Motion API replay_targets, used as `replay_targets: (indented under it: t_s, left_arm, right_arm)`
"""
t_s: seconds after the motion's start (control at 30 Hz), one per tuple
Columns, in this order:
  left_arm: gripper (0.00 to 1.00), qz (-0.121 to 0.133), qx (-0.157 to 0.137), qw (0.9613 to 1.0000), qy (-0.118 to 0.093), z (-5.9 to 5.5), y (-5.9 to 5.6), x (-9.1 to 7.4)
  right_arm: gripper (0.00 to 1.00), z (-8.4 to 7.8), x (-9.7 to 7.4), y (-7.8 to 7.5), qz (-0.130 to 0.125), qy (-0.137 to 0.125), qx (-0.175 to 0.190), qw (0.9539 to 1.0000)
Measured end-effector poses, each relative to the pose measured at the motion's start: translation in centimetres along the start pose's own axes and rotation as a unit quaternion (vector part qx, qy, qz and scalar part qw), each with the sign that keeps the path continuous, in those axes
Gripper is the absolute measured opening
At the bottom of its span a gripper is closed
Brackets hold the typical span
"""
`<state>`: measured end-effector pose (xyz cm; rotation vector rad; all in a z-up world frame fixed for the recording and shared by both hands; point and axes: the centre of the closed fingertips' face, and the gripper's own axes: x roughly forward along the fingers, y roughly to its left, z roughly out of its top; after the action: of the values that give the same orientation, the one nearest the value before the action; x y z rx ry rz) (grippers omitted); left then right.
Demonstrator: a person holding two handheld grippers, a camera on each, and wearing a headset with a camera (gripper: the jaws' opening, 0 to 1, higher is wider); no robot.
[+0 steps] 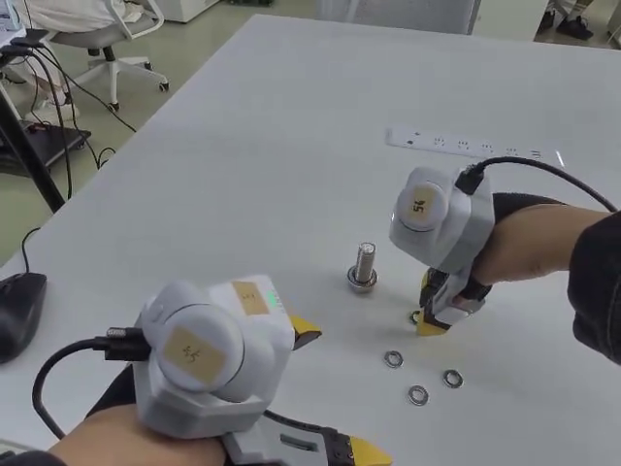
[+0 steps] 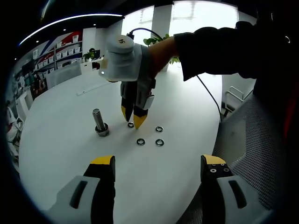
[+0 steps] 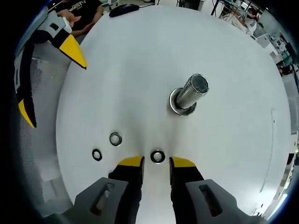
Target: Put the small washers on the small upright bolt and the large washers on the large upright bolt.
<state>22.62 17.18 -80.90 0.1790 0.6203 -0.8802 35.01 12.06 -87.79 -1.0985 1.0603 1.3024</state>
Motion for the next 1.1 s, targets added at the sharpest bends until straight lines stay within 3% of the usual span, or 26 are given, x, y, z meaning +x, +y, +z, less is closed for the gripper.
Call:
replay_targets:
  t_s: [0.5, 1.1]
  left_arm:
    - [0.74, 0.001, -0.003, 1.0000, -0.001, -0.06, 0.08, -0.04]
    - [0.73, 0.002, -0.004, 1.0000, -0.002, -0.05, 0.21, -0.07]
  right_arm:
    - [0.16, 0.19, 0.10, -0.13, -0.004, -0.003, -0.008, 1.0000]
    - [0.14, 0.24, 0.06, -0.07, -0.002, -0.003, -0.008, 1.0000]
